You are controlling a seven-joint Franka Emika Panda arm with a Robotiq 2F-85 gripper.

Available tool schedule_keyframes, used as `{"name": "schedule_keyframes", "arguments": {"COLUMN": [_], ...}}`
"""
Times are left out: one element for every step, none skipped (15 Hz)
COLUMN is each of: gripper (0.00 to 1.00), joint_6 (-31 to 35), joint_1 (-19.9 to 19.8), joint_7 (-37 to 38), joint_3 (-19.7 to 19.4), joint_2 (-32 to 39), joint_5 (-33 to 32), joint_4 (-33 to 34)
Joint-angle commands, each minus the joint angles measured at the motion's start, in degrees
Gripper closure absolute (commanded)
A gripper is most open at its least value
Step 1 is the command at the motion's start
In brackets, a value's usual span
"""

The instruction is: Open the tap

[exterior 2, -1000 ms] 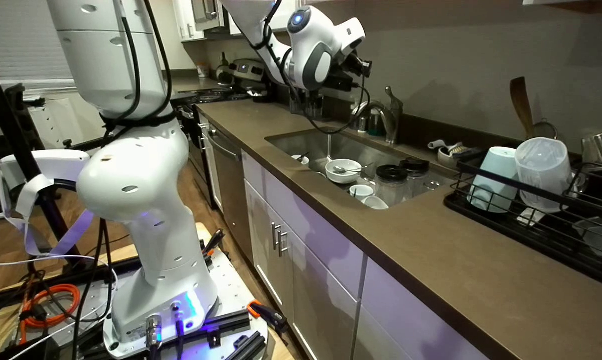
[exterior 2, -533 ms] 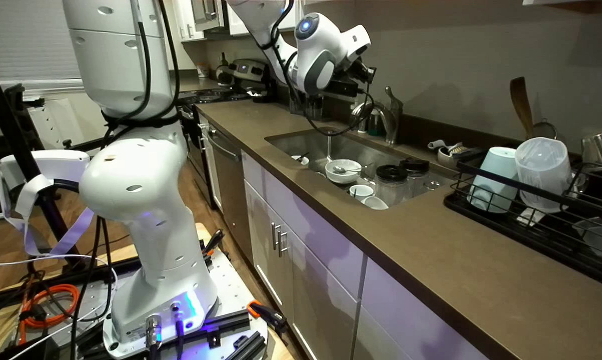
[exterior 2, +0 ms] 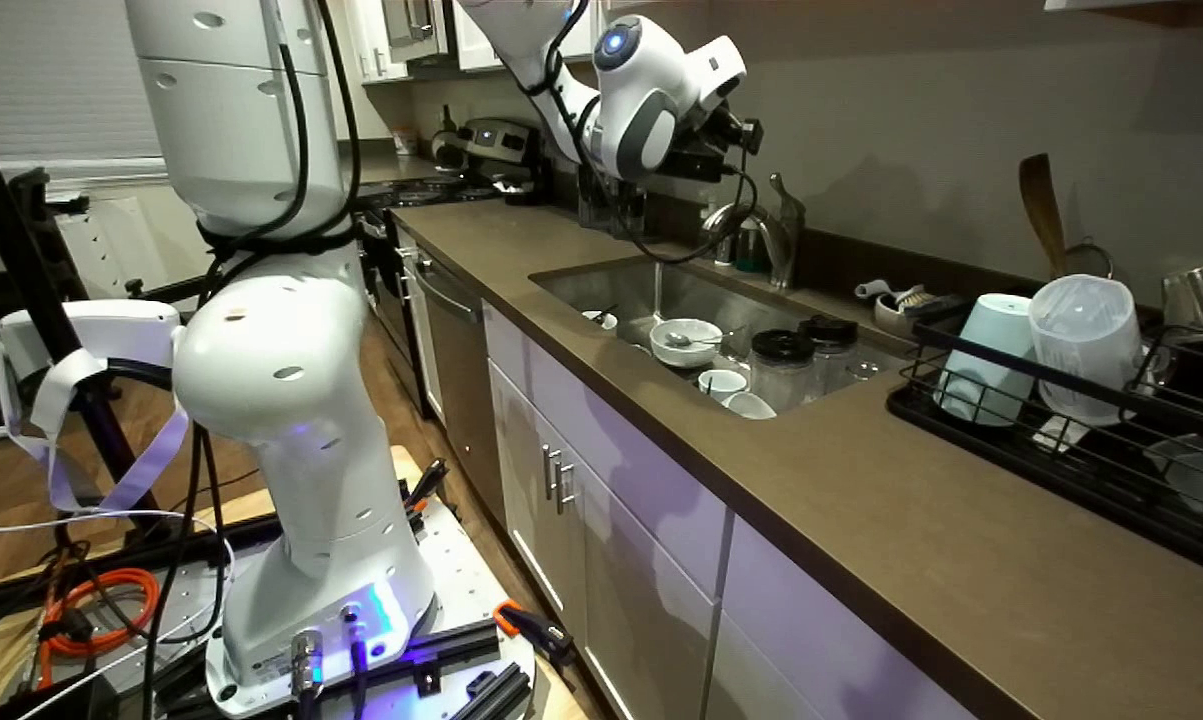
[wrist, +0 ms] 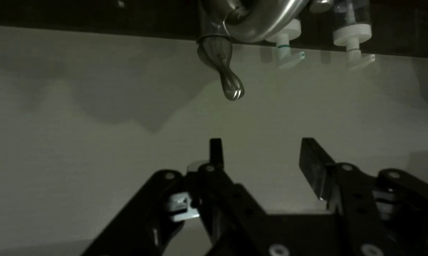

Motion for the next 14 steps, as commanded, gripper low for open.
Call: {"name": "schedule_keyframes", "arguments": {"gripper": [0.11,0.04,0.01,0.00,0.00,0.00,0.00,0.00,0.00,0.00,0.00,0.12,0.27,0.33], "joint_6": [-0.02,-0.02,-0.03,-0.03,-0.03,-0.03,-0.04,-0.04,-0.04,-0.04,-0.11,-0.25,-0.09,-0.08], "joint_1": [4.96,7.10,7.67,8.36,9.12,10.08,11.06,12.05,13.11,14.13,17.33,18.30,19.64,20.88], "joint_7": [-3.88,-4.16,-4.85,-5.15,-5.22,-5.52,-5.72,-5.91,-5.94,-5.74,-0.46,-0.27,0.06,0.33], "joint_3": [-5.72,-7.96,-8.58,-9.26,-9.92,-10.83,-11.75,-12.72,-13.75,-14.68,-19.04,-19.93,-21.33,-22.52], "joint_2": [2.85,3.85,4.66,5.71,6.62,7.57,8.50,9.57,10.59,11.51,11.93,12.69,13.39,14.22], "joint_5": [-0.31,-0.24,-0.08,0.14,0.12,0.18,0.14,0.12,0.10,0.04,-4.97,-5.76,-6.34,-6.83], "joint_4": [5.30,6.70,7.77,8.68,9.51,9.86,10.34,10.85,11.33,11.85,12.00,12.56,13.01,13.92]}}
